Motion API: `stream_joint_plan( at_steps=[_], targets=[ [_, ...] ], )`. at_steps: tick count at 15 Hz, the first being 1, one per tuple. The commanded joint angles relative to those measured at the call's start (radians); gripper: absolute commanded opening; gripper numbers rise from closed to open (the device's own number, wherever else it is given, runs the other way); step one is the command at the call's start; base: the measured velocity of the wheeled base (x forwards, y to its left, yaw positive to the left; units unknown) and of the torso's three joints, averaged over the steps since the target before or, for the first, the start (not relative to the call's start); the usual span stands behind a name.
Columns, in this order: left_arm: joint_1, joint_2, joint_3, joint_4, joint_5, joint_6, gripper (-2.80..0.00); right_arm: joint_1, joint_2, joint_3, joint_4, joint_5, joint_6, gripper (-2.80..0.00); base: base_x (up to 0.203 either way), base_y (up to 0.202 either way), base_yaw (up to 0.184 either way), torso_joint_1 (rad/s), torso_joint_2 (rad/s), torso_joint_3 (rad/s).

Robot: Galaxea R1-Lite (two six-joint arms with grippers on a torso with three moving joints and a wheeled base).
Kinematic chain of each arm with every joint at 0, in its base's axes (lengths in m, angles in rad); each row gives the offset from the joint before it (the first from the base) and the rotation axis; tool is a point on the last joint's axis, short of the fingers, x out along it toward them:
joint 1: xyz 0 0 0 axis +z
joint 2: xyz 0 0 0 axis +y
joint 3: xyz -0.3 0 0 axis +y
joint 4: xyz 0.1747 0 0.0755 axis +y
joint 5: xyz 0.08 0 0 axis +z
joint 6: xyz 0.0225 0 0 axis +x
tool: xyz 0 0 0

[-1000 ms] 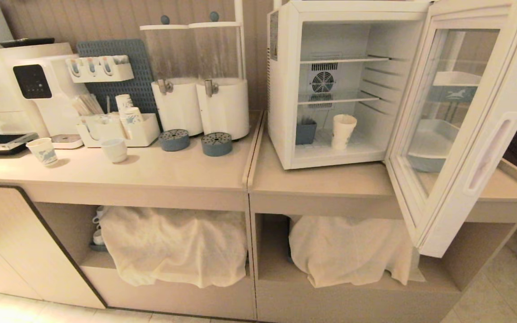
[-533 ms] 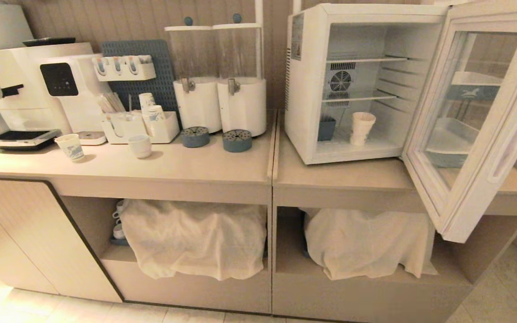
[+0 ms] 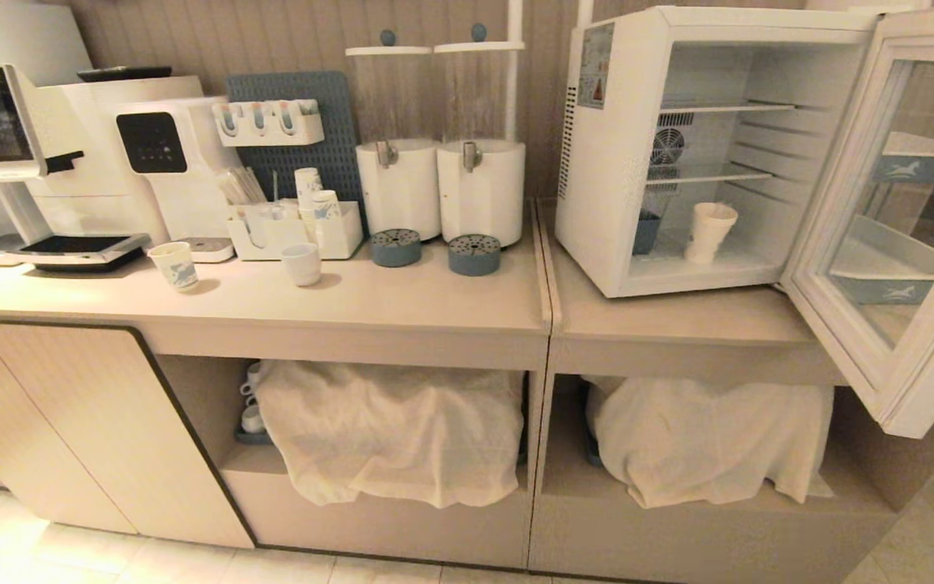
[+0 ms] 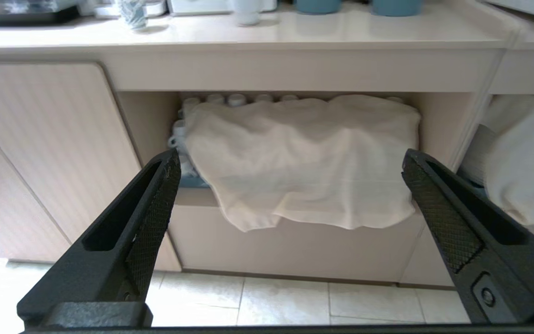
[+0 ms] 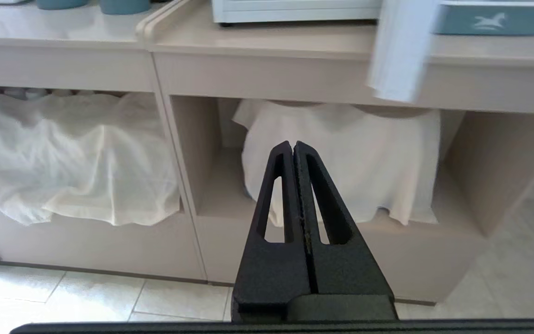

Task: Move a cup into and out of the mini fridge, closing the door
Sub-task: Take the paper cup out of the freezer

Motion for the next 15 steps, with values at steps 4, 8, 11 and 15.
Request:
stream_joint_plan(
  at_steps=[4, 8, 11, 15],
  targets=[
    [0.001, 0.000, 0.013, -0.010, -0.003, -0.001, 0.00, 0.000, 0.002, 0.000, 0.003, -0.001, 0.005, -2.80, 0.168, 0.065, -0.004, 0.001, 0.00, 0.003],
    [0.001, 0.000, 0.012, -0.011, 0.001, -0.003, 0.00, 0.000, 0.002, 0.000, 0.003, -0.001, 0.005, -2.80, 0.078, 0.001, 0.000, 0.001, 0.01, -0.003],
    [0.001, 0.000, 0.012, -0.010, 0.001, -0.003, 0.00, 0.000, 0.002, 0.000, 0.001, -0.002, 0.007, -2.80, 0.019, 0.000, 0.000, -0.002, 0.00, 0.001],
    [0.001, 0.000, 0.014, -0.011, 0.000, -0.004, 0.00, 0.000, 0.002, 0.000, -0.003, -0.003, 0.012, -2.80, 0.177, 0.000, -0.001, 0.001, 0.00, 0.003]
  ],
)
